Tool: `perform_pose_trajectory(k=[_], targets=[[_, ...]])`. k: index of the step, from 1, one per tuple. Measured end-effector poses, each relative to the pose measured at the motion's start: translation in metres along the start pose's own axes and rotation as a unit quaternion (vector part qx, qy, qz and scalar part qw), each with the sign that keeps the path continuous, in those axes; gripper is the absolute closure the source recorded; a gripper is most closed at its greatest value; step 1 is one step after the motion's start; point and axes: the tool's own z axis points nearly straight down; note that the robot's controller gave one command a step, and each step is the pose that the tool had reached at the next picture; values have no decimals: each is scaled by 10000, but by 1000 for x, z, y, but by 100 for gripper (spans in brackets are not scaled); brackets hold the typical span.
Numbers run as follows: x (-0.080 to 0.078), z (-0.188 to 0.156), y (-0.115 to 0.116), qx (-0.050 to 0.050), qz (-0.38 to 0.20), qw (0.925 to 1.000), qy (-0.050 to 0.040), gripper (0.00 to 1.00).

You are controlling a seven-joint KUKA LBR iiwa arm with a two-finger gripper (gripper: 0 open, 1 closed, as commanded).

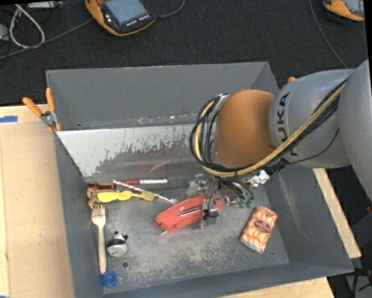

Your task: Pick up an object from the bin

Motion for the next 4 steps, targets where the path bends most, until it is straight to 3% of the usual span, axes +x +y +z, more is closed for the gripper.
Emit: perform_pose_trajectory(k=[1,2,3,4], targets=[[25,-9,18,-12,36,10000,56,100],[17,-83,-6,-17,-188,9998,43,100],[1,-35,-16,-24,-1773,9842,15,100],[10,-69,-16,-49,-2227,9748,73,100]])
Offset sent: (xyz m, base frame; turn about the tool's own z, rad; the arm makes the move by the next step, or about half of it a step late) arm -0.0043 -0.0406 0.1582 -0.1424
